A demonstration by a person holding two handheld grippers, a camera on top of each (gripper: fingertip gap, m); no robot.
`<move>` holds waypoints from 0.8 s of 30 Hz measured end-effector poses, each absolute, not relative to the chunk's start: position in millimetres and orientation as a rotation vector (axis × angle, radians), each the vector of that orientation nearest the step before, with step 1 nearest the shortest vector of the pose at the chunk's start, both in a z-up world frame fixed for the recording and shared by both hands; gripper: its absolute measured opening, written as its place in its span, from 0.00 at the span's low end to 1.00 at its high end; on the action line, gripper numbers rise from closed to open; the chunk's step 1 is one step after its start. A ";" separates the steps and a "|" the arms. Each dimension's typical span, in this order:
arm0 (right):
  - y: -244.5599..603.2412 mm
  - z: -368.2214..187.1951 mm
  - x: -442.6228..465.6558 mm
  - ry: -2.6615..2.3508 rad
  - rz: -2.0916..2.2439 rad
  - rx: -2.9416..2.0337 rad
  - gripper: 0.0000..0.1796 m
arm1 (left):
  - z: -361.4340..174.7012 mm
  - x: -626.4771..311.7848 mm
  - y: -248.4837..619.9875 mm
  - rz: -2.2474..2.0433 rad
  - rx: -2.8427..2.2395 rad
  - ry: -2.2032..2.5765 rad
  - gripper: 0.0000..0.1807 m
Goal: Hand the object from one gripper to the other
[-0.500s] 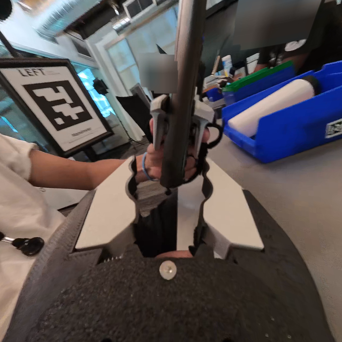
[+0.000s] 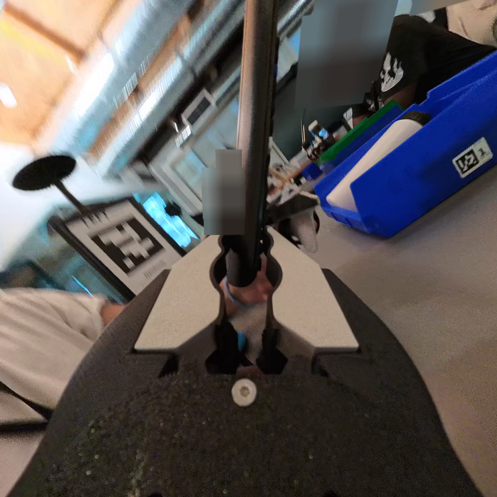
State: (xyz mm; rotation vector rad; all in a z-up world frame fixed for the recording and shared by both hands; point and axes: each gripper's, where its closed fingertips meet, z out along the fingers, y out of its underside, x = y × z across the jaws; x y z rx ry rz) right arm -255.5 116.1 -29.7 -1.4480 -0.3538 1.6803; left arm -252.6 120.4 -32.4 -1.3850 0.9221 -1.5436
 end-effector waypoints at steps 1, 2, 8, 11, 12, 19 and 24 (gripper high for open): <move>123.2 -27.3 -249.4 -0.235 1.745 -1.438 0.13 | -40.2 -249.7 121.7 -1.419 -1.397 0.962 0.52; 130.1 -29.8 -244.7 -0.144 1.771 -1.443 0.13 | -49.0 -246.2 123.3 -1.269 -1.406 1.010 0.55; 159.9 -53.1 -228.8 0.318 1.868 -1.437 0.13 | -71.0 -235.3 132.2 -0.526 -1.443 1.060 0.54; 159.9 -58.5 -234.8 0.345 1.881 -1.449 0.13 | -73.6 -229.8 128.2 -0.379 -1.426 1.070 0.51; 157.1 -57.7 -239.1 0.326 1.903 -1.455 0.13 | -74.0 -229.0 127.4 -0.358 -1.419 1.073 0.46; 144.6 -54.2 -258.5 0.270 2.003 -1.461 0.13 | -71.9 -237.6 134.3 -0.398 -1.466 1.012 0.32; 140.4 -51.8 -264.6 0.279 2.043 -1.435 0.13 | -71.4 -242.3 134.3 -0.354 -1.430 1.036 0.35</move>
